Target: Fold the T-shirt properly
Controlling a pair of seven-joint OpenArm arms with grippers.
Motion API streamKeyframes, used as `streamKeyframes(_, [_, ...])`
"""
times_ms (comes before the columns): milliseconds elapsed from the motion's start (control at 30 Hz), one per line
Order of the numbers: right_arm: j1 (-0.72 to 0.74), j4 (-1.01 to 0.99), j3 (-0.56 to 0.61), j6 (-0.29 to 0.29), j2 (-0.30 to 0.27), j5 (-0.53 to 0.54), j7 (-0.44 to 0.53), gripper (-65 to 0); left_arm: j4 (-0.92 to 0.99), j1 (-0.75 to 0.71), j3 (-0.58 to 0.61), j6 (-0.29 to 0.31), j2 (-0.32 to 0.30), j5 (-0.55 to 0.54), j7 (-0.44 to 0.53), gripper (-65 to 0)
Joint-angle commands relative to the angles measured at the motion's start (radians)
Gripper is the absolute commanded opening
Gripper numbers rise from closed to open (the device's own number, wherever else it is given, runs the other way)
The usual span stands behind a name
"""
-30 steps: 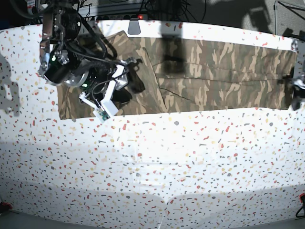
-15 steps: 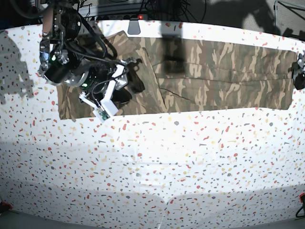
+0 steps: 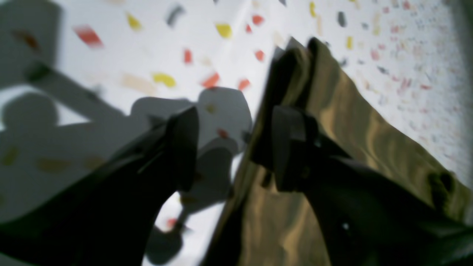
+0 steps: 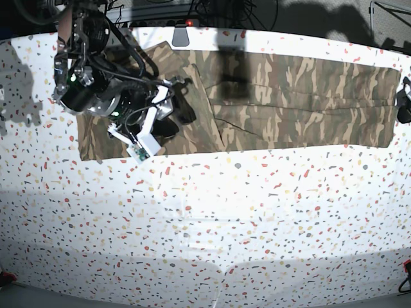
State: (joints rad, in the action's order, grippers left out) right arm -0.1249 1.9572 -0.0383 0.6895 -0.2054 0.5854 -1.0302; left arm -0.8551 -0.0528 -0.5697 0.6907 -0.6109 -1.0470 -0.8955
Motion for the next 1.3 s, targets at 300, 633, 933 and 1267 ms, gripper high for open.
streamKeyframes(300, [0.011,0.018,-0.002,0.009,-0.005,0.019,0.019,-38.4,-0.018,0.006,-0.003,0.007,-0.027,-0.096,-0.085,-34.6])
streamKeyframes(633, [0.011,0.018,-0.002,0.009,-0.005,0.019,0.019,-38.4,-0.018,0.006,-0.003,0.007,-0.101,-0.316,-0.301,-34.7])
streamKeyframes(933, [0.011,0.018,-0.002,0.009,-0.005,0.019,0.018,-38.4,-0.018,0.006,-0.003,0.007,-0.002,-0.007,-0.109,-34.7])
streamKeyframes(1267, [0.011,0.018,-0.002,0.009,-0.005,0.019,0.019,-38.4,-0.018,0.006,0.086,0.007,0.018,0.002,-0.143,-37.9])
